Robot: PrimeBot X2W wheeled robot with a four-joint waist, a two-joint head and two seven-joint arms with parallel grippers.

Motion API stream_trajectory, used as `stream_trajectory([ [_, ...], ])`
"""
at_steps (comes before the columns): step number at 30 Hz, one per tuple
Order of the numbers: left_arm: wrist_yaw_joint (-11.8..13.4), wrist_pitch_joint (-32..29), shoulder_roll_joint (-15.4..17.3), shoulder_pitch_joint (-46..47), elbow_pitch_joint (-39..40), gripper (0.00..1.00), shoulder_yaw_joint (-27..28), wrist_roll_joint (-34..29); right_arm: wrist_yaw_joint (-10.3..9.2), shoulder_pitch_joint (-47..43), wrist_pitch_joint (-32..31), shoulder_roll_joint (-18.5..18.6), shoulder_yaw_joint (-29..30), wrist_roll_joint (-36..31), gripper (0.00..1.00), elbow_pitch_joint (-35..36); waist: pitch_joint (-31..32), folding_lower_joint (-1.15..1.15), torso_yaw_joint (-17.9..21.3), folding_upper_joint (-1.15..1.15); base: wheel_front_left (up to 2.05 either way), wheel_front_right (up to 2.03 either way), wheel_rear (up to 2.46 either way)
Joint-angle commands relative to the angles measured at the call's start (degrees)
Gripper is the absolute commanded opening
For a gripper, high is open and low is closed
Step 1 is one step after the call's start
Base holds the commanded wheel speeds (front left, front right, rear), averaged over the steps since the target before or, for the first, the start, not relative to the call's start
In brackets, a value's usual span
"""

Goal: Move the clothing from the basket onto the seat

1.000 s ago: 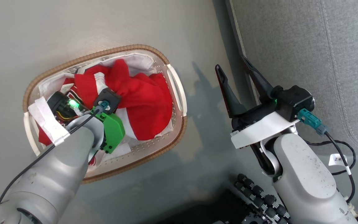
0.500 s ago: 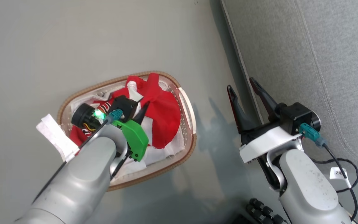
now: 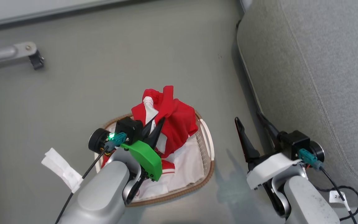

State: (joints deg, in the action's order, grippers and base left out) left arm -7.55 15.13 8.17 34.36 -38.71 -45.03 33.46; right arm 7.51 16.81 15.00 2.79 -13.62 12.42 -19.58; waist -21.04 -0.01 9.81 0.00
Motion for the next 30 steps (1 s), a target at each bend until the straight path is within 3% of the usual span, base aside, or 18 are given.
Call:
stream_trajectory([
  [1,0.1,0.0,-0.2,-1.6,1.0,0.00,0.7,-0.4,-0.04,-1.3,0.3,0.3,0.0,-0.3,1.00,-0.4,6.4,0.01,-4.1,0.00,0.00,0.00,0.00],
  [15,0.1,0.0,-2.8,-4.7,13.0,0.00,7.5,0.1,-0.04,-8.9,0.3,0.3,0.5,-0.1,1.00,-1.5,17.4,0.01,-6.7,0.00,0.00,0.00,0.00],
  [30,0.1,0.0,-4.5,-3.4,17.0,0.00,10.8,-0.3,-0.04,-12.0,0.3,0.3,0.3,0.6,1.00,-1.3,20.2,0.01,-6.0,0.00,0.00,0.00,0.00],
])
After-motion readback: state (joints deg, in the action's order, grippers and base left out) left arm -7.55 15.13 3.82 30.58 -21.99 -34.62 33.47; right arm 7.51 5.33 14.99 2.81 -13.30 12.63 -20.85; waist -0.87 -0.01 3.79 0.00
